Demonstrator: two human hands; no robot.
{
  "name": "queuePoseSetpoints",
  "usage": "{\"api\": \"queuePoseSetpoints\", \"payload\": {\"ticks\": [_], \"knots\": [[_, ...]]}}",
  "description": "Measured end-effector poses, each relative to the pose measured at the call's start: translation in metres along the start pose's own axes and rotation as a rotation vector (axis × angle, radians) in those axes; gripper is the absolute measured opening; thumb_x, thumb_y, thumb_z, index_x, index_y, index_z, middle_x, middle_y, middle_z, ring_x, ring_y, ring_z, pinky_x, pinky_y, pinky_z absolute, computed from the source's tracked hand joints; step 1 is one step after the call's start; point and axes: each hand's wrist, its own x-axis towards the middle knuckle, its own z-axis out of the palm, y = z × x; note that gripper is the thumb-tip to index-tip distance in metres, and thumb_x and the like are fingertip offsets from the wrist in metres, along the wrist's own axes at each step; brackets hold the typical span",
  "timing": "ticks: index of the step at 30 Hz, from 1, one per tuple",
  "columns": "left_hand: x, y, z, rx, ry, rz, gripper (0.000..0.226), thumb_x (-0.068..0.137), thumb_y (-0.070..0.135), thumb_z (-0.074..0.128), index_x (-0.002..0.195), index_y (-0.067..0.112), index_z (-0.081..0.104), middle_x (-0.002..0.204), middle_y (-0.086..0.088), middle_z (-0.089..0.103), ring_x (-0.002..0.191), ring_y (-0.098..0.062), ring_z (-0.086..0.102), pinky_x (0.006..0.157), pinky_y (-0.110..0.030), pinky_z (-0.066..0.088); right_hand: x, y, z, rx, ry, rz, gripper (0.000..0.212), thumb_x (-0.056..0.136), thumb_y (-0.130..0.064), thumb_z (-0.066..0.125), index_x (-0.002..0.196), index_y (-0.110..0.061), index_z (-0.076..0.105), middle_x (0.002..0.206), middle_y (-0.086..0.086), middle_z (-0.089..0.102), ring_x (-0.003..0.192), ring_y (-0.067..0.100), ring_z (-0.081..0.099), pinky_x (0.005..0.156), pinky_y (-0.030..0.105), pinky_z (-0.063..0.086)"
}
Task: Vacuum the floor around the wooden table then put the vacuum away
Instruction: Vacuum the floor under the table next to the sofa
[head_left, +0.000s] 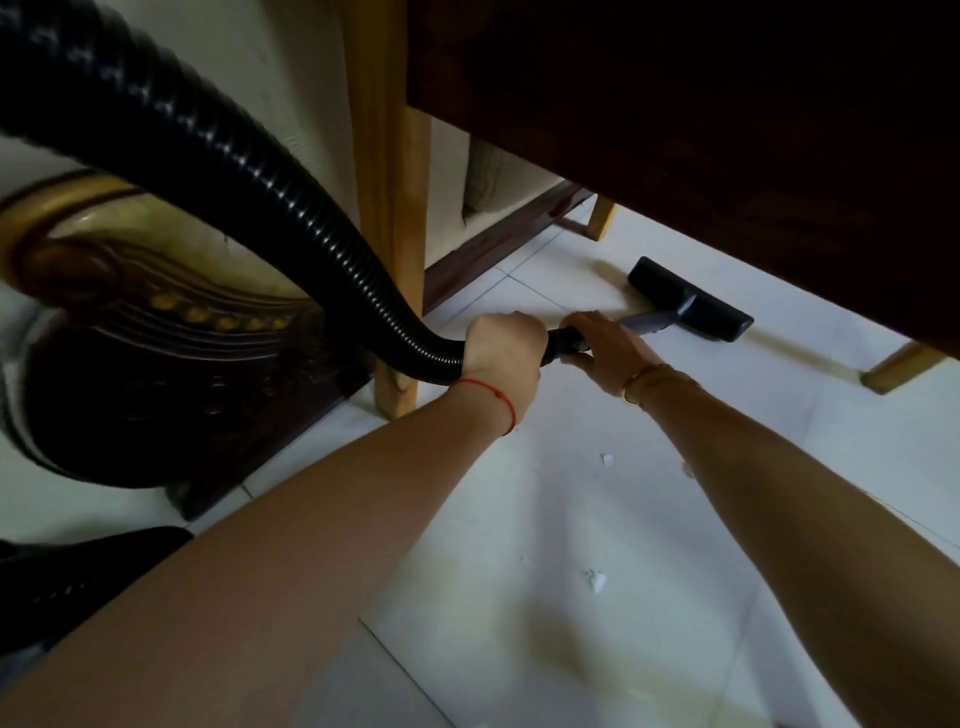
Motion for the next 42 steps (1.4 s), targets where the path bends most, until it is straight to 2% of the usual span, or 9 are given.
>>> {"api": "queuePoseSetpoints", "payload": {"ticks": [6,11,15,22,28,33,38,42], "knots": [[-0.032,-0.016,-0.008,-0.013,-0.011,0.033,0.023,0.091,0.027,0.058,0.11,0.014,0.057,0.1,-0.002,0.064,0.089,-0.019,0.064,0.062,-0.028,0.038,-0.033,-0.026,0.006,0.053,0.079,-0.035,0.021,0.09,-0.02,0.061,0.109,-0.012,0.058,0.112,0.009,0.06,0.107,0.025,0.053,0.093,0.035,0.043],[-0.075,-0.042,-0.026,0.013,-0.005,0.069,0.026,0.09,0.032,0.058,0.11,0.015,0.056,0.091,-0.003,0.06,0.08,-0.019,0.061,0.059,-0.027,0.036,-0.068,-0.075,0.006,0.067,0.152,-0.119,0.028,0.084,-0.016,0.06,0.111,-0.009,0.057,0.104,0.01,0.062,0.099,0.027,0.054,0.083,0.039,0.045],[-0.106,-0.053,-0.042,0.06,0.01,0.111,0.028,0.091,0.034,0.056,0.112,0.015,0.055,0.099,-0.004,0.063,0.086,-0.021,0.064,0.062,-0.029,0.038,-0.093,-0.118,0.005,0.07,0.193,-0.167,0.036,0.08,-0.015,0.06,0.115,-0.011,0.054,0.097,0.008,0.064,0.088,0.025,0.057,0.077,0.035,0.045],[-0.142,-0.054,-0.062,0.08,-0.022,0.165,0.031,0.091,0.038,0.055,0.112,0.014,0.052,0.101,-0.004,0.064,0.087,-0.022,0.064,0.063,-0.03,0.04,-0.129,-0.146,0.003,-0.001,0.21,-0.111,0.02,0.083,-0.016,0.057,0.1,-0.008,0.051,0.09,0.009,0.058,0.082,0.025,0.053,0.07,0.031,0.038],[-0.139,-0.02,-0.065,0.088,-0.023,0.202,0.03,0.092,0.034,0.054,0.114,0.014,0.052,0.104,-0.004,0.064,0.092,-0.023,0.064,0.065,-0.029,0.037,-0.153,-0.124,-0.003,-0.011,0.205,-0.009,0.017,0.086,-0.012,0.056,0.101,-0.008,0.049,0.093,0.01,0.059,0.086,0.025,0.053,0.07,0.026,0.032],[-0.119,0.025,-0.061,0.064,-0.025,0.226,0.026,0.093,0.028,0.054,0.115,0.013,0.053,0.106,-0.004,0.064,0.094,-0.022,0.064,0.066,-0.028,0.036,-0.166,-0.084,-0.009,-0.108,0.239,0.12,0.022,0.087,-0.018,0.056,0.108,-0.011,0.051,0.105,0.007,0.061,0.104,0.025,0.049,0.082,0.035,0.044],[-0.09,0.071,-0.053,0.04,-0.009,0.279,0.026,0.093,0.027,0.056,0.115,0.013,0.054,0.109,-0.004,0.063,0.097,-0.021,0.063,0.072,-0.029,0.041,-0.173,-0.037,-0.014,-0.109,0.249,0.222,0.023,0.09,-0.017,0.054,0.112,-0.012,0.05,0.109,0.006,0.058,0.107,0.025,0.05,0.08,0.037,0.048],[-0.067,0.102,-0.045,0.033,-0.021,0.311,0.026,0.092,0.026,0.056,0.114,0.012,0.054,0.11,-0.003,0.062,0.099,-0.02,0.062,0.073,-0.028,0.041,-0.171,-0.001,-0.017,-0.076,0.212,0.251,0.021,0.092,-0.014,0.053,0.112,-0.011,0.051,0.112,0.007,0.057,0.111,0.026,0.049,0.087,0.038,0.047]]}}
